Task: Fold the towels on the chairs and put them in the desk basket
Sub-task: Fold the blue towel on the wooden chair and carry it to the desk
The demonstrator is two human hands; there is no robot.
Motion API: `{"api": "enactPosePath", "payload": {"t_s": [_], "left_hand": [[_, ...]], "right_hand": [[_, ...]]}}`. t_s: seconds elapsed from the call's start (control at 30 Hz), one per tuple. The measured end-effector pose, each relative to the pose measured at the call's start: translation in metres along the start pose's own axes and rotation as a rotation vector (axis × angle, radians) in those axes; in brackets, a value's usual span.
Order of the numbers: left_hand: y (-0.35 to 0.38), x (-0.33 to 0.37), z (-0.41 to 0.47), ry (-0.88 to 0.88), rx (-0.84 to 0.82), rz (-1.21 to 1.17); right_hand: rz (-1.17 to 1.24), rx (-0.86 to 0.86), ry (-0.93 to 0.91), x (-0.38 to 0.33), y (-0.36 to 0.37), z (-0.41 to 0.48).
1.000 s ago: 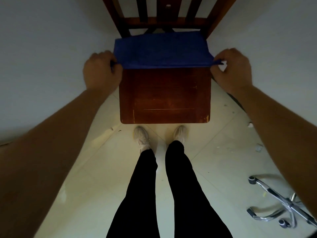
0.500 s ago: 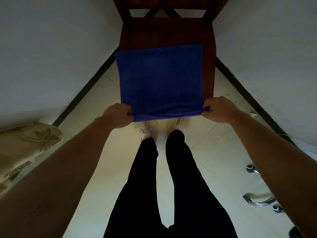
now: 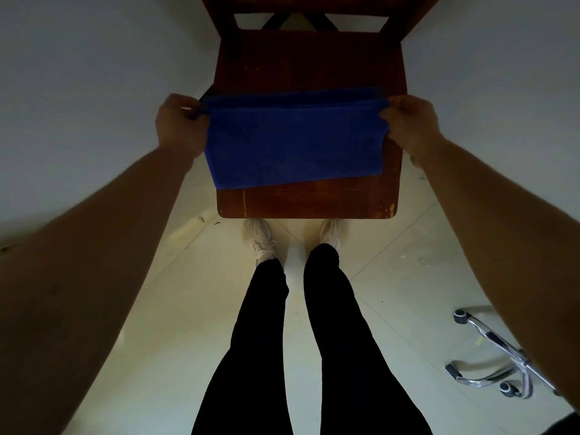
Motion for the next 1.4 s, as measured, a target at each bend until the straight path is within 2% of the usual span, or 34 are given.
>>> {"api": "enactPosePath", "payload": {"t_s": [0.13,0.33,0.4,0.5,0.53,0.63,0.7,0.77,0.93,1.07,1.27,1.4], "left_hand": [[0.008,0.002,0.025,0.015,0.041,-0.072],[0.021,0.011,0.056,0.115,0.092,0.052],[0.024,0.012,0.056,0.2,0.114,0.164],[0.032,0.021,0.034,0.366,0.2,0.461],[0.041,0.027,0.023,0.436,0.153,0.526],[0.091,0.044,-0.005,0.727,-0.186,0.77],[0.123,0.047,-0.014,0.86,-0.347,0.979],[0.141,0.045,-0.01,0.857,-0.389,1.071],[0.153,0.03,0.003,0.727,-0.414,1.095],[0.156,0.024,-0.002,0.754,-0.429,1.137],[0.162,0.036,-0.003,0.693,-0.471,1.072],[0.18,0.042,-0.009,0.672,-0.451,1.137]], "right_hand": [[-0.061,0.057,-0.056,-0.002,0.006,0.029],[-0.252,0.157,-0.104,-0.003,0.01,0.064],[-0.303,0.203,-0.117,-0.003,0.012,0.067],[-0.302,0.234,-0.058,0.009,0.02,0.059],[-0.292,0.237,-0.026,0.015,0.023,0.054],[-0.312,0.215,0.042,0.032,0.032,0.044],[-0.377,0.177,0.1,0.041,0.035,0.04],[-0.437,0.128,0.128,0.05,0.037,0.042],[-0.508,0.038,0.084,0.051,0.024,0.048],[-0.541,0.064,0.081,0.052,0.019,0.049],[-0.506,0.078,0.047,0.051,0.02,0.044],[-0.532,0.074,0.011,0.054,0.011,0.039]]}}
Point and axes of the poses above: each hand's wrist, its own z-axis towards the middle knuckle, its own y-axis out of the palm, x = y × z, the point moved 6 cm from there along z, towards the middle knuckle, and after that the axes turned 5 degrees about -x, right-handed, at the moved point
